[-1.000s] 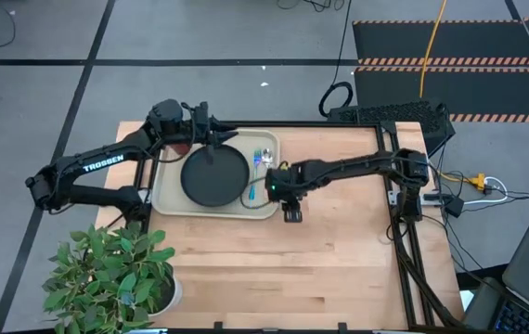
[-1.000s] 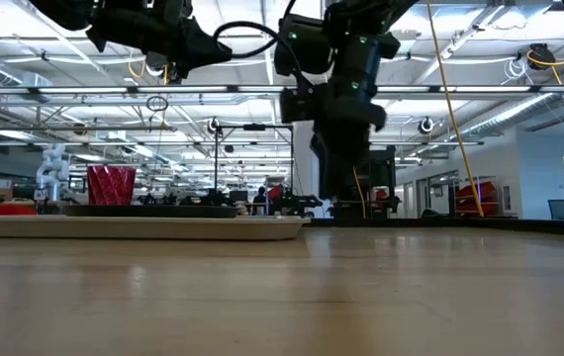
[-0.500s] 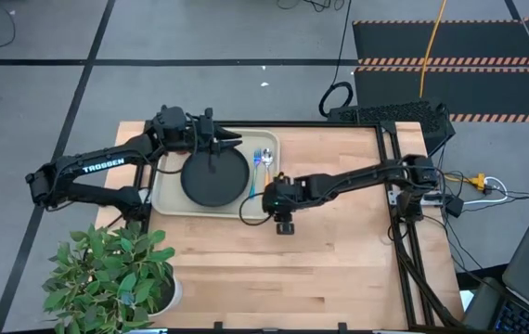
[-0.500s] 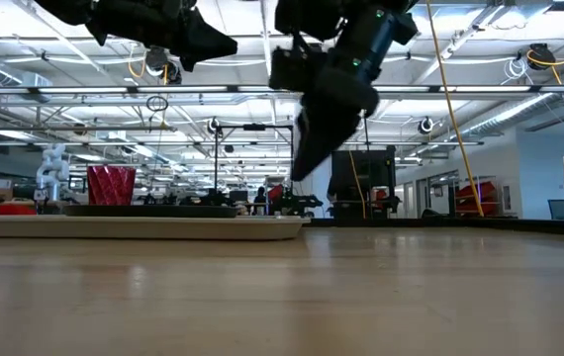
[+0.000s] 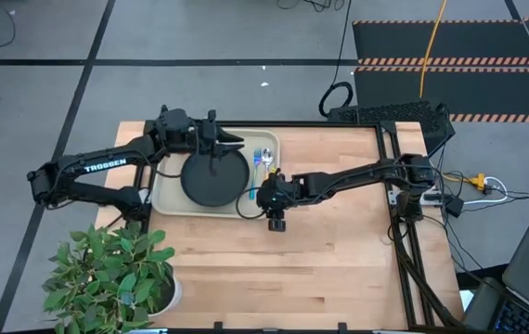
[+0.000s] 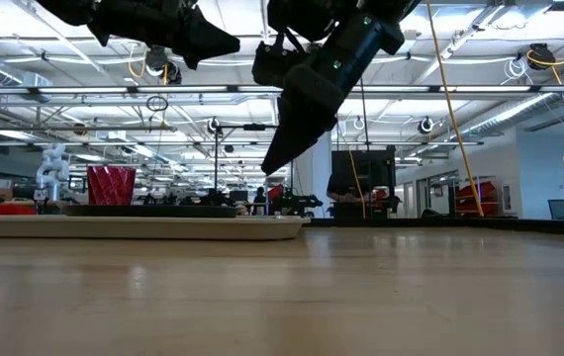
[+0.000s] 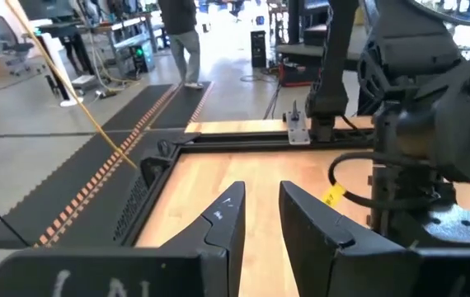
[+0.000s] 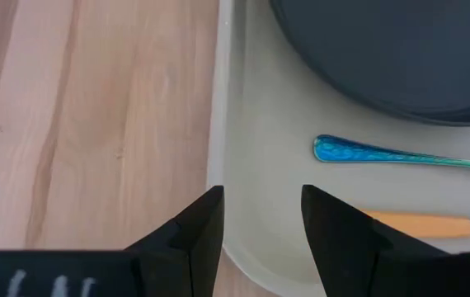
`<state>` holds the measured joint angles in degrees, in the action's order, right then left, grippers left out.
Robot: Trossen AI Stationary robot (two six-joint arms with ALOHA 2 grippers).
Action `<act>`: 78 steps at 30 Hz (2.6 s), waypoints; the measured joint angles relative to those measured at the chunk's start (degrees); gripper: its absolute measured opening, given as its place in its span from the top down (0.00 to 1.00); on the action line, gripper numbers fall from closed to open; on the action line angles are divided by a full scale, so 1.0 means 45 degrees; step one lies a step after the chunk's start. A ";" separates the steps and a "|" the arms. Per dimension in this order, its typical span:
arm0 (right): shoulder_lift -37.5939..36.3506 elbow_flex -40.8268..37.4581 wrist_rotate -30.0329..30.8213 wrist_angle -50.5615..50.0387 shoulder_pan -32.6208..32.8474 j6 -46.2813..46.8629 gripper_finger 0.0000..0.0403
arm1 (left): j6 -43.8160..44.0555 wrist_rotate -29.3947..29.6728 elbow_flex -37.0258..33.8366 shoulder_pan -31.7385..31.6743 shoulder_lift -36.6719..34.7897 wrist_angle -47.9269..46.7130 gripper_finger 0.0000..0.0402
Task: Pick and place plate/cup/fork/spoon on tray
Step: Adjust the gray tray
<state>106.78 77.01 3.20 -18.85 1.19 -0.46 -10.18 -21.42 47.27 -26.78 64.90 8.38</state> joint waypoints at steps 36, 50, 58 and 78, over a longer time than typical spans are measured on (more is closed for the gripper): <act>0.0599 -0.0185 -0.0318 0.0408 0.0136 0.0342 0.61 | 0.1171 0.1125 0.0000 -0.0546 0.0171 0.3058 0.80; 0.0666 -0.2006 0.0001 0.2482 0.0121 0.0759 0.61 | 0.1314 0.1123 0.0000 -0.0546 0.0156 0.2859 0.80; 0.0666 -0.2195 -0.0040 0.2425 0.0100 0.0711 0.61 | 0.1331 0.1125 0.0002 -0.0546 0.0150 0.2857 0.80; 0.0205 -0.2837 -0.0037 0.0928 0.0365 0.1001 0.61 | 0.1322 0.1124 0.0005 -0.0545 0.0146 0.2726 0.80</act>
<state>107.70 64.25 3.03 -14.68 2.84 4.04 -4.23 -16.36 47.29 -29.23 65.56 20.64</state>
